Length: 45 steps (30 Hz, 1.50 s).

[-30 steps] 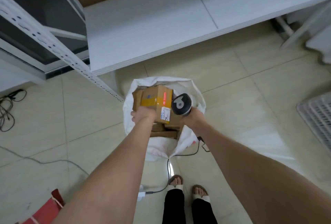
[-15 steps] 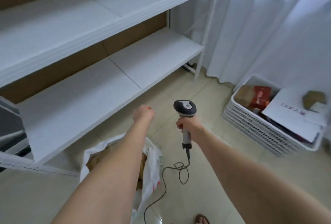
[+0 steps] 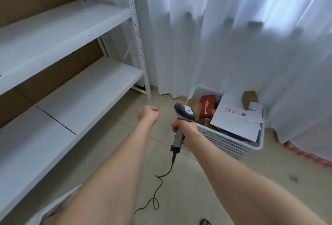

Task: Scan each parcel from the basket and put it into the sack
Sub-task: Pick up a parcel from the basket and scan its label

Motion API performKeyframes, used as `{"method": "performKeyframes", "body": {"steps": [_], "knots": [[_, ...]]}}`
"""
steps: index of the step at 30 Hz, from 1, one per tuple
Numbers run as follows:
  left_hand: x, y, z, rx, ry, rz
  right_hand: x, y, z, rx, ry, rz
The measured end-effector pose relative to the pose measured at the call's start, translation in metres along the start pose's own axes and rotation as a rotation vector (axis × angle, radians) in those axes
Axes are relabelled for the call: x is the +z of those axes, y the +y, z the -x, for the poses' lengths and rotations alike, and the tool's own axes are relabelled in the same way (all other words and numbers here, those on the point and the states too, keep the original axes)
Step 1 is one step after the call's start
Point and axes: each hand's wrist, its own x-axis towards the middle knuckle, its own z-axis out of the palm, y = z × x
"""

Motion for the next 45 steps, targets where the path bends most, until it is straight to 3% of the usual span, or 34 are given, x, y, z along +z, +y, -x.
{"method": "performKeyframes", "body": {"steps": [11,22,32,36,45], "knots": [[0.159,0.111,-0.072,-0.019,-0.147,-0.064,-0.119,-0.104,-0.141,0.028,0.124,-0.053],[0.296,0.170,-0.241,-0.125,-0.234,-0.128,-0.166,-0.175,-0.356,0.112,0.202,-0.057],[0.415,0.139,-0.358,-0.300,-0.360,-0.203,-0.182,-0.146,-0.541,0.249,0.193,-0.113],[0.457,0.110,-0.402,-0.371,-0.293,-0.190,-0.180,-0.122,-0.600,0.318,0.134,-0.123],[0.488,0.086,-0.427,-0.344,-0.308,-0.207,-0.159,-0.089,-0.644,0.423,-0.011,-0.223]]}}
